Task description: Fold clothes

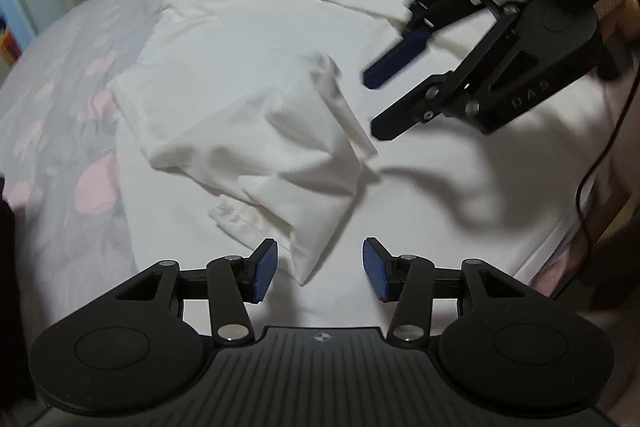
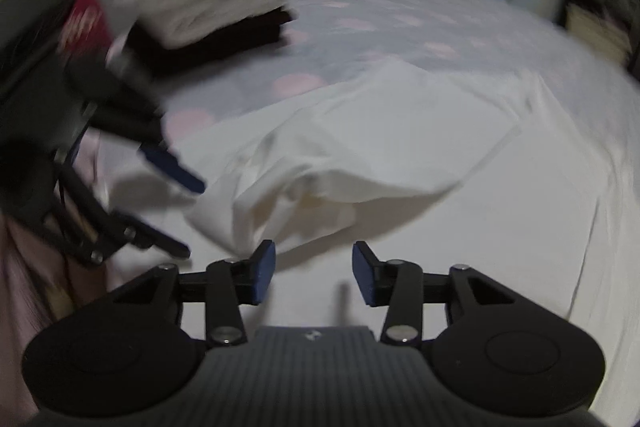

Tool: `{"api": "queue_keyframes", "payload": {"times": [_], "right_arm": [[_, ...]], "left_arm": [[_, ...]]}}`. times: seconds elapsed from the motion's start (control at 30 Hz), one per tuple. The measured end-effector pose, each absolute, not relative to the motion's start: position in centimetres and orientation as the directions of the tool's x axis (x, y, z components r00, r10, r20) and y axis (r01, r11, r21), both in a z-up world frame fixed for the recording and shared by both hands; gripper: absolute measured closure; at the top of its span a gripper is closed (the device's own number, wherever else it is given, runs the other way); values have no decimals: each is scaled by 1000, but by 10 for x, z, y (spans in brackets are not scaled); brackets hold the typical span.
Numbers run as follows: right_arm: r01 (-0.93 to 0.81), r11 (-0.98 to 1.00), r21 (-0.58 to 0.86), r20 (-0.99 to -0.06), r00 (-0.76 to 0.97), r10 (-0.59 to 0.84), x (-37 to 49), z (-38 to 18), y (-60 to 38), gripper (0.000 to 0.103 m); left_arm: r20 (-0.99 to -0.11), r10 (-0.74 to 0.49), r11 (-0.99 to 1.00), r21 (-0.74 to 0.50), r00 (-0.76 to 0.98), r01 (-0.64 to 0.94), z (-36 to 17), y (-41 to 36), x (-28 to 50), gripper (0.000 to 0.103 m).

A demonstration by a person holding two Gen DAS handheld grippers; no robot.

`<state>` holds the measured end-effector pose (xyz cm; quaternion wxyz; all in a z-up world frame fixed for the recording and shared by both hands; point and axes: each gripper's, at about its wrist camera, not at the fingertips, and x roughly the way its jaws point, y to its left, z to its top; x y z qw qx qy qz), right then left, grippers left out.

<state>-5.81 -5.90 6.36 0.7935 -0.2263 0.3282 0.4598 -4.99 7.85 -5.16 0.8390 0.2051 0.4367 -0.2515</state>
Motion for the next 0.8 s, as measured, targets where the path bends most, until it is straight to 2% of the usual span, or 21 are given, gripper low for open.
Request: {"api": "queue_keyframes", "payload": {"times": [0.03, 0.13, 0.2, 0.33, 0.5, 0.6, 0.63, 0.67, 0.73, 0.8], "right_arm": [[-890, 439, -120, -730, 379, 569, -64, 59, -53, 52], [-889, 342, -305, -719, 451, 529, -79, 46, -39, 52], [-883, 274, -382, -709, 470, 526, -86, 42, -34, 52], [-883, 191, -429, -707, 459, 538, -96, 41, -30, 51], [-886, 228, -404, -683, 458, 569, -97, 49, -24, 53], [-912, 300, -279, -680, 408, 609, -87, 64, -25, 70], [-923, 322, -210, -693, 373, 617, -84, 69, -25, 84], [-930, 341, -136, -706, 332, 626, -81, 74, -25, 92], [-925, 378, 44, -718, 234, 655, -76, 84, -28, 93], [-888, 384, 252, -693, 111, 712, -76, 90, -37, 93]], "left_arm": [[-837, -220, 777, 160, 500, 609, -57, 74, -50, 60], [-823, -185, 758, 229, 538, 611, -65, 70, -54, 78], [-813, -177, 769, 237, 554, 593, -64, 71, -53, 94], [-802, -225, 809, 163, 553, 565, -44, 84, -51, 99], [-776, -350, 863, -50, 525, 502, -6, 115, -48, 100], [-765, -421, 868, -183, 487, 462, 13, 134, -44, 100], [-760, -435, 869, -213, 484, 447, 18, 139, -41, 100], [-756, -445, 870, -238, 480, 431, 23, 144, -40, 100], [-750, -451, 876, -266, 483, 403, 31, 153, -37, 100], [-752, -451, 881, -290, 481, 373, 36, 162, -34, 99]]}}
